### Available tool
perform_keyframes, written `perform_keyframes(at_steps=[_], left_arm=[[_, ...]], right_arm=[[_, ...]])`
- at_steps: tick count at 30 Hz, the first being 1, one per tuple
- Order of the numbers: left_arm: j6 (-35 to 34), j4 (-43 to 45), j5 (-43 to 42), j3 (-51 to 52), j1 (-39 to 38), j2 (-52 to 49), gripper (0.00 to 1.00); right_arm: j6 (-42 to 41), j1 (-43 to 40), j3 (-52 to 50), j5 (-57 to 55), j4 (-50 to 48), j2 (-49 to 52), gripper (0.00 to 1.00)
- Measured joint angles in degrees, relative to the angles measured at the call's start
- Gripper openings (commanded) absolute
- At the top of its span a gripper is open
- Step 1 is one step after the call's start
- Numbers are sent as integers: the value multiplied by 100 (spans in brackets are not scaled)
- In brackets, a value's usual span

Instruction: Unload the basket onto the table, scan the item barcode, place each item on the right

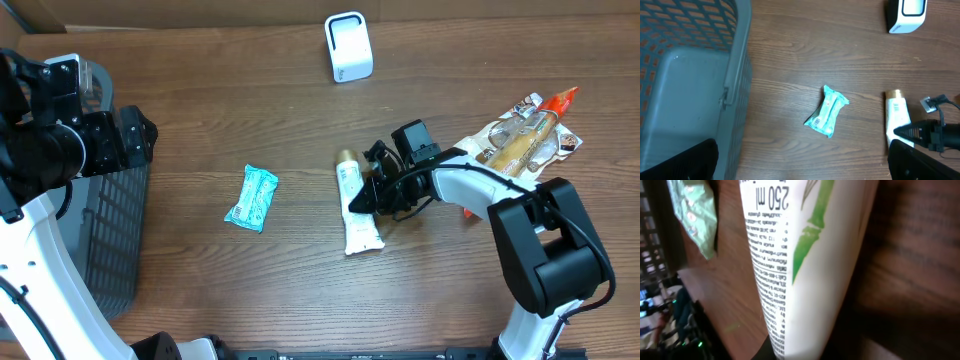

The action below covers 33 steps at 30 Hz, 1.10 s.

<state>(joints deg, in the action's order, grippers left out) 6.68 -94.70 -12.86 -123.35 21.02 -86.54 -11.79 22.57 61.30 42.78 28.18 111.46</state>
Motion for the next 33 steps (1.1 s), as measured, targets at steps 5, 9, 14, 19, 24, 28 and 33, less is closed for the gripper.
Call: perform_keyframes(at_steps=[5, 9, 14, 19, 24, 28, 33], left_arm=[[0, 0, 0, 0, -2, 0, 100], [0, 0, -2, 0, -2, 0, 100], [0, 0, 0, 0, 0, 0, 100], [-2, -2, -2, 0, -2, 0, 99], [0, 0, 0, 0, -2, 0, 100], [0, 0, 0, 0, 0, 0, 99], [-2, 0, 0, 0, 0, 0, 100]], right_arm=[[415, -151, 15, 479, 603, -177, 4], [693, -153, 210, 723, 1200, -691, 4], [898, -153, 809, 903, 1904, -1655, 4], [992, -142, 1340, 1005, 2439, -2293, 4], [1172, -35, 1751, 1038, 2970, -2568, 4], [1314, 133, 2004, 1036, 3228, -2590, 4], [1327, 260, 2398, 881, 3364, -2590, 3]])
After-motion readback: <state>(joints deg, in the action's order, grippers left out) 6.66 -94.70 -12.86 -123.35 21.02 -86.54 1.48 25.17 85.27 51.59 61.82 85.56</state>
